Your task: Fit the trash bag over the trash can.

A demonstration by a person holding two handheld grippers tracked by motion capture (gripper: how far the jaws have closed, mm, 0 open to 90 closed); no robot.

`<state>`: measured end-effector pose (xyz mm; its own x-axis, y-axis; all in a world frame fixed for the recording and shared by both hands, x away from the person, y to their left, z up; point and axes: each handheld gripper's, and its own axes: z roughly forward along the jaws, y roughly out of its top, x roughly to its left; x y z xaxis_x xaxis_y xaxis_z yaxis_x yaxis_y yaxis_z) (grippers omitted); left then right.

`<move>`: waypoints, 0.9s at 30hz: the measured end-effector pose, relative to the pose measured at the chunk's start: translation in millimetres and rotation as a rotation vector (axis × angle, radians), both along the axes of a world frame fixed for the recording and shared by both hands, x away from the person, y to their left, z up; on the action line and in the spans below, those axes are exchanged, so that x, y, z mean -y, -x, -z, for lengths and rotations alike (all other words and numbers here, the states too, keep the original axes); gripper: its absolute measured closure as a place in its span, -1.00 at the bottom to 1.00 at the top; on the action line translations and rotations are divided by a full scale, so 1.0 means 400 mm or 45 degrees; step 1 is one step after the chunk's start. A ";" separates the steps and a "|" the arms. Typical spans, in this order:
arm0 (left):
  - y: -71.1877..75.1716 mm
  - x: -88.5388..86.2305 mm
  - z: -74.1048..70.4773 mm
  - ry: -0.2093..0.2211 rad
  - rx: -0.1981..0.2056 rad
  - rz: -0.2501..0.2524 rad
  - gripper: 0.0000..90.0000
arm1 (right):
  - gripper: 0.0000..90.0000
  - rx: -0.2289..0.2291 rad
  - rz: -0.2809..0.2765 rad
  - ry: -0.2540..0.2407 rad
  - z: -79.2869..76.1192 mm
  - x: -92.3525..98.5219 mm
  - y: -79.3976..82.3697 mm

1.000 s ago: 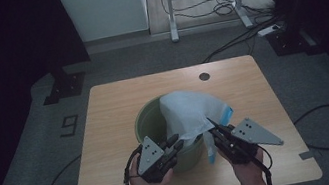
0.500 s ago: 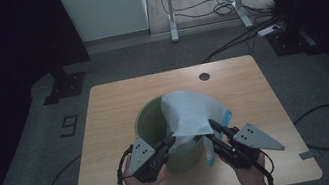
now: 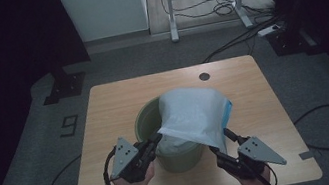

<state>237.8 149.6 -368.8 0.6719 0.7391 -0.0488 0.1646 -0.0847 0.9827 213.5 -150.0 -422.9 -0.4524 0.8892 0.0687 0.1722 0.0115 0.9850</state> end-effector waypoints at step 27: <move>0.018 -0.231 0.060 0.117 -0.120 -0.144 1.00 | 0.98 -0.047 0.026 -0.052 0.018 0.102 -0.050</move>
